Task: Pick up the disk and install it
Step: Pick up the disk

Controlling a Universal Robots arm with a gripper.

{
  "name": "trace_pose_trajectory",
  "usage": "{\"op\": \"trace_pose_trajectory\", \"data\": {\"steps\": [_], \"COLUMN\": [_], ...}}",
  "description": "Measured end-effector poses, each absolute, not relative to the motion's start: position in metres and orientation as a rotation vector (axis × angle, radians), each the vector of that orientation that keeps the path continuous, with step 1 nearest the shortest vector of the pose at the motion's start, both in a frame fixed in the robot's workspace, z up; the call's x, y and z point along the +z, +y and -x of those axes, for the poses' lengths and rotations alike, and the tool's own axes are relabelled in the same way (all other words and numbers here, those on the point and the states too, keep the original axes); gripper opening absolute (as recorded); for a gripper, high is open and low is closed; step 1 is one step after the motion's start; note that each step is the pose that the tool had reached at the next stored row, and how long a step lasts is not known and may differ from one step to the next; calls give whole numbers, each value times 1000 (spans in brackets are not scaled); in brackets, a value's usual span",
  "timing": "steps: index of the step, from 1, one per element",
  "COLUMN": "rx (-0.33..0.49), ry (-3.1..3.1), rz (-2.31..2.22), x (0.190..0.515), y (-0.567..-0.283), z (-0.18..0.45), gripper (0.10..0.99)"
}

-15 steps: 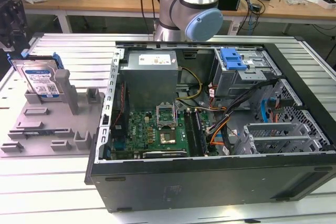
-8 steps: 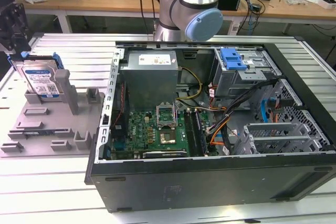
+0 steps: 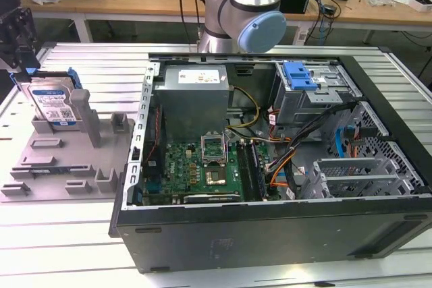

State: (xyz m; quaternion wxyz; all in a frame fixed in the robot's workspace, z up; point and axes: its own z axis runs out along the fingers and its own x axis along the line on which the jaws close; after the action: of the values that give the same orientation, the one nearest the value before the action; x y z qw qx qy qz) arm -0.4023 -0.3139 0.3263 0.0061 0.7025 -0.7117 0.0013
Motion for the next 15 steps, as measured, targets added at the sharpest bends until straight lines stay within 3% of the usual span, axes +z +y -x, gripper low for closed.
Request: {"op": "trace_pose_trajectory", "data": {"steps": [15], "rx": [-3], "ry": [-2223], "rz": [-2195], "x": [314], "y": [-312], "z": [403], "gripper": [482]}}
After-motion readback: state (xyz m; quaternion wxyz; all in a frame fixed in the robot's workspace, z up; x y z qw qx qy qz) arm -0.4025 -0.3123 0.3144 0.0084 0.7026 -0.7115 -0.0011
